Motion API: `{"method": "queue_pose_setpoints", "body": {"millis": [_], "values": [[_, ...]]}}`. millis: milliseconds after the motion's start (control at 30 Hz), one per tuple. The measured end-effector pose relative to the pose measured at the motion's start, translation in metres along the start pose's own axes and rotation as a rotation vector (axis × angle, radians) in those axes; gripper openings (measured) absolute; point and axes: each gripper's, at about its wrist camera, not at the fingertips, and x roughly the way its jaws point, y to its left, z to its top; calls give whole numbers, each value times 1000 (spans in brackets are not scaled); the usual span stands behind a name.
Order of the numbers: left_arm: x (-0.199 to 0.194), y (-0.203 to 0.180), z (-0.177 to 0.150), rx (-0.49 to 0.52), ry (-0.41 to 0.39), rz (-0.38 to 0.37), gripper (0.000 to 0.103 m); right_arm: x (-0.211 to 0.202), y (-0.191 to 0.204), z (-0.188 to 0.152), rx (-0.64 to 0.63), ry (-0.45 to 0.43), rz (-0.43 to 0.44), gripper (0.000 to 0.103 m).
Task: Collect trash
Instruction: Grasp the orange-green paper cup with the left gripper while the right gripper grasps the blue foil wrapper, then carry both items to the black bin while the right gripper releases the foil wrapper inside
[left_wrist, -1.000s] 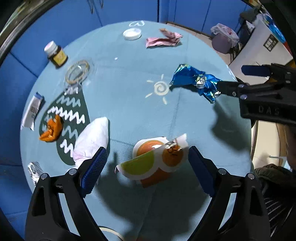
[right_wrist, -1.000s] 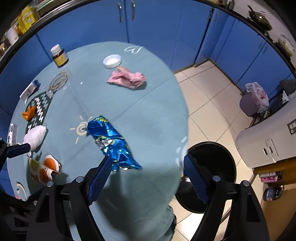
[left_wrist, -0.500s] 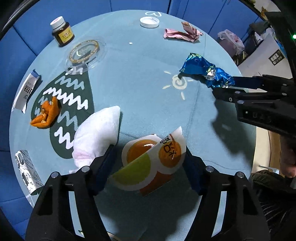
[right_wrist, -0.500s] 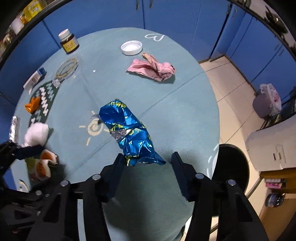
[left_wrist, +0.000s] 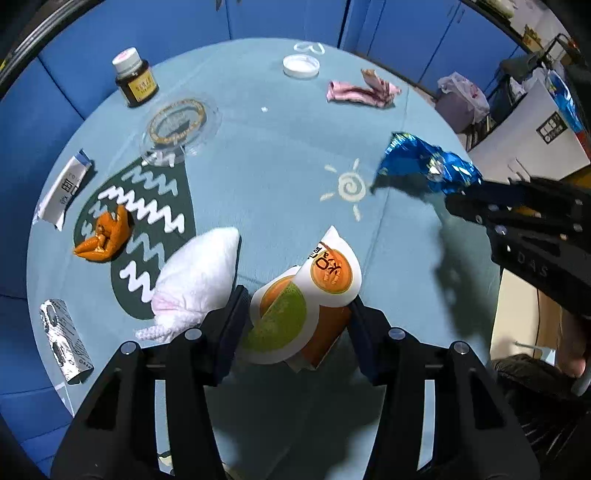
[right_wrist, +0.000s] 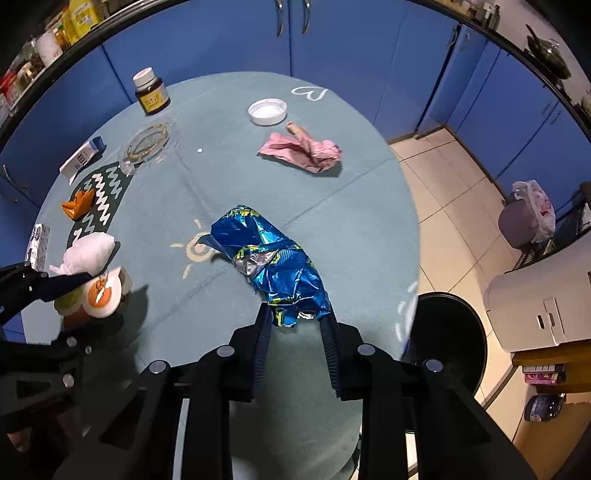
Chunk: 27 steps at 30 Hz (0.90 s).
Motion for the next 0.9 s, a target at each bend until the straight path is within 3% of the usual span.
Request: {"method": "queue_pose_setpoints", "body": {"millis": [300, 900], "values": [[-17, -21, 12, 47, -51, 20, 53, -23, -25, -7, 53, -43, -12, 27], [-25, -102, 42, 180, -104, 19, 53, -47, -90, -35, 192, -80, -51, 27]]}}
